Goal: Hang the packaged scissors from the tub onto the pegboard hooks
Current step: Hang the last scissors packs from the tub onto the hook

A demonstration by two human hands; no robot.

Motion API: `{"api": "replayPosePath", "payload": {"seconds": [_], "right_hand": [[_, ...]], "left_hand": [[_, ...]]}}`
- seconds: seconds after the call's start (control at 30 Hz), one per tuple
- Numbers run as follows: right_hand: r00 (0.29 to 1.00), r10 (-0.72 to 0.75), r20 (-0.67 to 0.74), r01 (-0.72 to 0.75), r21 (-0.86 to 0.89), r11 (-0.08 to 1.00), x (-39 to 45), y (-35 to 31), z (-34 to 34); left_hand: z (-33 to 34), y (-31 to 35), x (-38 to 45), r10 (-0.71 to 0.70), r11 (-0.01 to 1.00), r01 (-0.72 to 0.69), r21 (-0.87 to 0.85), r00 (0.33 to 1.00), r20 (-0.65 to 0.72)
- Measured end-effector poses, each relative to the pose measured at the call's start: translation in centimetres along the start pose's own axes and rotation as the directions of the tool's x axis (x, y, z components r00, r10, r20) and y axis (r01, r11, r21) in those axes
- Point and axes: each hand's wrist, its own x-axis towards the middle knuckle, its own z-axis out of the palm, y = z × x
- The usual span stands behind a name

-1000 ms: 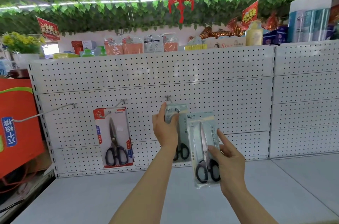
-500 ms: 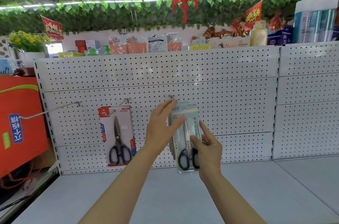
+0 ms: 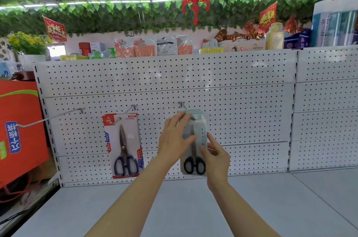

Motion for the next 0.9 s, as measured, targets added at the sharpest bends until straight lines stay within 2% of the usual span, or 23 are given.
{"api": "replayPosePath", "payload": {"seconds": [0.23, 0.67, 0.77, 0.83, 0.9], "right_hand": [[0.998, -0.063, 0.008, 0.064, -0.118, 0.991, 0.8, -0.2, 0.0], [0.982, -0.112, 0.149, 0.15, -0.272, 0.951, 0.7, -0.4, -0.6], [0.981, -0.086, 0.173, 0.131, -0.271, 0.954, 0.5, -0.9, -1.0], [0.976, -0.057, 0.212, 0.115, -0.271, 0.956, 0.2, -1.1, -1.2], [0.969, -0.03, 0.246, 0.102, -0.283, 0.954, -0.2, -1.3, -1.0]], "left_hand": [[0.1, 0.0, 0.2, 0.002, 0.999, -0.002, 0.042, 1.0, 0.002], [-1.0, 0.6, -0.5, -0.012, 0.997, 0.007, 0.082, 0.998, 0.057], [-0.8, 0.4, -1.0, -0.123, 0.99, 0.129, -0.057, 0.987, 0.098], [-0.6, 0.3, -1.8, -0.246, 0.936, 0.281, -0.213, 0.953, 0.177], [0.1, 0.2, -2.9, -0.31, 0.866, 0.394, -0.307, 0.907, 0.286]]}}
